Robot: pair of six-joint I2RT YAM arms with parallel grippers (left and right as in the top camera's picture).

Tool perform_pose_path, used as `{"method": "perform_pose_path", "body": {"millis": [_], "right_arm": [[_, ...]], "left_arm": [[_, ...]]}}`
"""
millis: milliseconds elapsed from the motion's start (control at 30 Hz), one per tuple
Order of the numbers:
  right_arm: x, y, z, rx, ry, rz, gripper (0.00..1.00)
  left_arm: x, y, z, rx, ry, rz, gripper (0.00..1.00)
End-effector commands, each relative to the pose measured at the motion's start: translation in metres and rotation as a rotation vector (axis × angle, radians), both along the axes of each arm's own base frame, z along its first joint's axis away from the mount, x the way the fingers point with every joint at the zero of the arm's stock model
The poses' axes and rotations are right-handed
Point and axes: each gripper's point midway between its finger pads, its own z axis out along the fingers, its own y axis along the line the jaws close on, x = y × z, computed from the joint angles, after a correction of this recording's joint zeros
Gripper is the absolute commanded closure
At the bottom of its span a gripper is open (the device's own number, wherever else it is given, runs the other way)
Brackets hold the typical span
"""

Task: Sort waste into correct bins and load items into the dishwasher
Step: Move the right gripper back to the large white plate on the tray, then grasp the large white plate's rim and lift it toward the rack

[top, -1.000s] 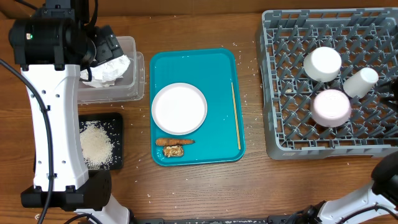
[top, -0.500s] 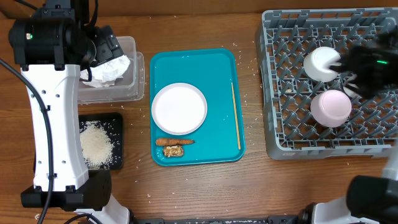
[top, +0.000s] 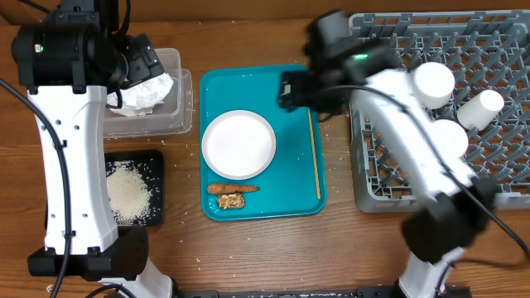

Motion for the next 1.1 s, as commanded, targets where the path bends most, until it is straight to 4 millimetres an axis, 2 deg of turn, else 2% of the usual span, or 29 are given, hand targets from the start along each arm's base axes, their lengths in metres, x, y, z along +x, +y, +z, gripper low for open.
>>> {"method": "perform_pose_path", "body": {"millis": [0, 200, 433, 600, 833, 933, 1067], "right_arm": [[0.007, 0.012, -0.044, -0.095, 0.038, -0.079, 0.19], [0.005, 0.026, -0.104, -0.158, 0.129, -0.095, 0.37], [-0.007, 0.032, -0.153, -0.212, 0.219, -0.085, 0.54], [-0.005, 0.035, -0.154, -0.205, 0.211, -0.086, 0.54], [-0.009, 0.033, -0.162, -0.212, 0.226, -0.104, 0.67], [-0.012, 0.031, -0.167, -0.215, 0.244, -0.139, 0.7], [-0.013, 0.03, -0.165, -0.215, 0.249, -0.139, 0.96]], "left_arm": [[0.001, 0.002, -0.003, 0.012, 0.011, 0.005, 0.0], [0.001, 0.002, -0.003, 0.012, 0.011, 0.005, 0.0], [0.001, 0.002, -0.003, 0.012, 0.011, 0.005, 0.0], [0.001, 0.002, -0.003, 0.012, 0.011, 0.005, 0.0], [0.001, 0.002, -0.003, 0.012, 0.011, 0.005, 0.0], [0.001, 0.002, -0.003, 0.012, 0.011, 0.005, 0.0], [0.001, 0.002, -0.003, 0.012, 0.011, 0.005, 0.0]]}}
